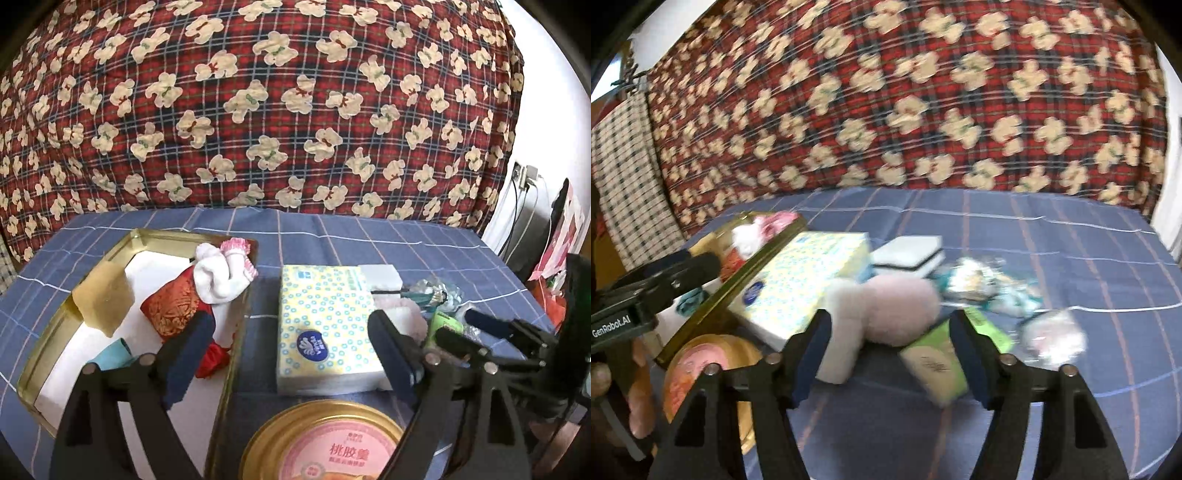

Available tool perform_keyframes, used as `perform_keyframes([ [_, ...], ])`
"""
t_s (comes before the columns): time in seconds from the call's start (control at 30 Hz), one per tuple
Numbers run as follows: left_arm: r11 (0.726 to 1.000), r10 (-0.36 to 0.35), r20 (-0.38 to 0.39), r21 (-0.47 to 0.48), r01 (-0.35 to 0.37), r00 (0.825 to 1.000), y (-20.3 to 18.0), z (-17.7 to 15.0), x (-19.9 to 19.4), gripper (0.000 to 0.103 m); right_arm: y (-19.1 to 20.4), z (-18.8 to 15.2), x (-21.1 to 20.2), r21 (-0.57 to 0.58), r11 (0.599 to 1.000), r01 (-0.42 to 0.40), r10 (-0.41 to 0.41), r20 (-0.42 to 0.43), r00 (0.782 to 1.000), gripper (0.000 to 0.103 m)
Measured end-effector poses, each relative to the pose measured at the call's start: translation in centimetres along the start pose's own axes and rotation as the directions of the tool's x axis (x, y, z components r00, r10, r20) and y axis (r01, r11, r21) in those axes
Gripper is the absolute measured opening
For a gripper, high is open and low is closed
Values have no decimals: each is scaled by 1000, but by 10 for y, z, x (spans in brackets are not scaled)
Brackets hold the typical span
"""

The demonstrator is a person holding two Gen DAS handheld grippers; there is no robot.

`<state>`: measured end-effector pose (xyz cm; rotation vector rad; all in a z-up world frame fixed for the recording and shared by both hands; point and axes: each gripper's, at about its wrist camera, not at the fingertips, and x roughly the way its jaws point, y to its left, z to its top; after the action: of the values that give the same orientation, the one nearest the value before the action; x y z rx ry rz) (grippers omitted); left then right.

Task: Organize soft objects
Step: 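Move both grippers back over the table toward the remaining items, then grasp the white rolled towel with the right gripper while the left gripper grasps the green tissue pack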

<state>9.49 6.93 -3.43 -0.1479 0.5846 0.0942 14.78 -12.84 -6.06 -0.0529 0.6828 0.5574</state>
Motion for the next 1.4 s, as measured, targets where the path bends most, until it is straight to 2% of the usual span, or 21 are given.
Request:
perform_keyframes([
  [0.23,1000,-14,-2,-22,14,1000,6,0,2,92,9,-2,25,29,997,-67,69,-68,995,60],
  [0.53,998,-28,-2,-54,28,1000,17,0,1,94,10,-3,46,67,993,-93,102,-144,984,56],
  [0.67,998,-30,-1,-51,30,1000,19,-1,0,94,12,-7,57,86,987,-135,149,-190,970,43],
  [0.73,998,-33,-2,-55,33,999,19,-1,0,94,12,-7,57,109,980,-164,181,-179,967,35],
  [0.77,998,-34,-1,-58,34,999,19,-2,-1,94,13,-7,56,101,982,-162,178,-176,968,35],
  [0.9,998,-44,-1,-36,44,999,14,-2,-2,94,15,-4,38,57,989,-136,141,-112,984,34],
  [0.97,999,-46,4,-21,46,999,8,-2,-3,94,8,0,22,54,993,-109,112,-52,992,34],
  [1.07,998,-58,11,6,58,998,-6,-1,-5,94,-5,5,0,35,999,2,-3,23,1000,34],
  [1.17,997,-65,14,44,64,998,-27,0,-3,93,-19,4,-10,-11,988,156,-155,58,986,34],
  [1.23,995,-69,9,67,68,998,-42,0,-1,93,-28,4,-13,-17,977,211,-210,71,975,34],
  [1.4,987,-91,1,133,90,996,-83,-1,3,93,-52,4,-16,0,961,276,-275,81,958,34],
])
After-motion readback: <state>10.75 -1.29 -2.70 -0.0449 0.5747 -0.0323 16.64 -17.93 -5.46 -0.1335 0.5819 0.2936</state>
